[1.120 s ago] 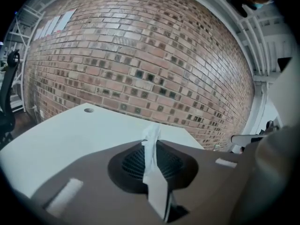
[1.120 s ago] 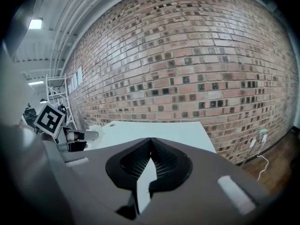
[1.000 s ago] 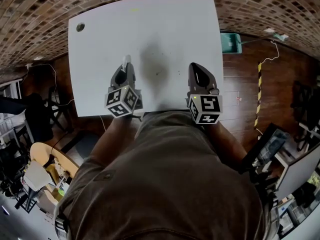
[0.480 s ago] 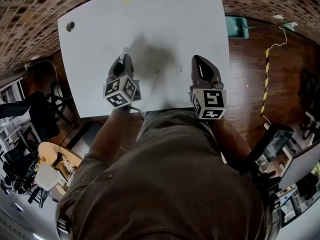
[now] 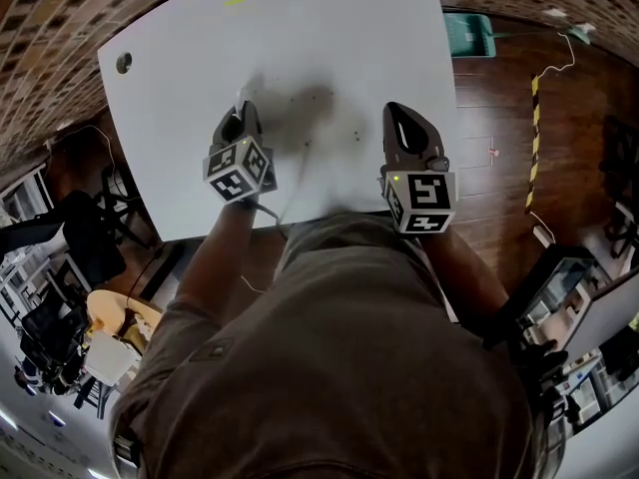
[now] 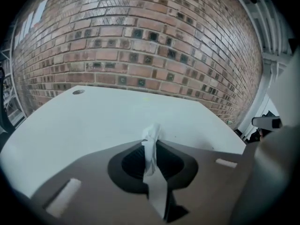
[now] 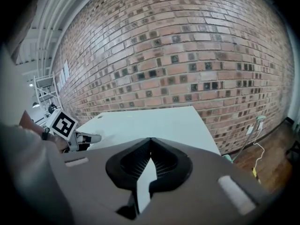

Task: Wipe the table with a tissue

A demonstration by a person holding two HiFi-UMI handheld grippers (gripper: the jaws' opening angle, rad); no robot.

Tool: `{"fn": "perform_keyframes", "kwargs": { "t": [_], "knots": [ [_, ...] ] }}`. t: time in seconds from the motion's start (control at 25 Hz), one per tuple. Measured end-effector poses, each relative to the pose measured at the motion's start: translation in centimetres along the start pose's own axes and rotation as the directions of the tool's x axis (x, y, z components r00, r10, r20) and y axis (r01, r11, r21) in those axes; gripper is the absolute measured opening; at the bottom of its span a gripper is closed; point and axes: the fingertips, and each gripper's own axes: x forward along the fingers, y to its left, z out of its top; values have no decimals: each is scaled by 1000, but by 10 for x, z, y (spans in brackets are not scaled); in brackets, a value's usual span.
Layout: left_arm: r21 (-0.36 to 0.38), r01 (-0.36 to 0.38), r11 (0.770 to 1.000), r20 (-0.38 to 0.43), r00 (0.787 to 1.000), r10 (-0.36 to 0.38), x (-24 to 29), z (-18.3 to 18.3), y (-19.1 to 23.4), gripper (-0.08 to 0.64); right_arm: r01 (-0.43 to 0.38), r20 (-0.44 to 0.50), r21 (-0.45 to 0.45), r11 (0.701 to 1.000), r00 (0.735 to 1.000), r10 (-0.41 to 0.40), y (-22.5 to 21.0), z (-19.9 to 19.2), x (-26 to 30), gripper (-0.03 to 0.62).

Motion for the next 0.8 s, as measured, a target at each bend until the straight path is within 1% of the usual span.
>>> {"fn": "perform_keyframes", "kwargs": {
  "t": [0.12,0.44,0.8],
  "knots": [
    [15,3,1000,-20,1000,-3,3,-4,-2,34,7,1,5,1000,1000,-7,-4,-1,-1,14],
    [27,2,1000,-40,999,-1,5,-5,-5,34,18,6,16,1000,1000,-18,-9,-1,-4,14],
    [66,31,997,-62,998,-27,14,-1,-26,34,26,12,39,999,1000,-26,-20,1,-4,14]
  ]
}}
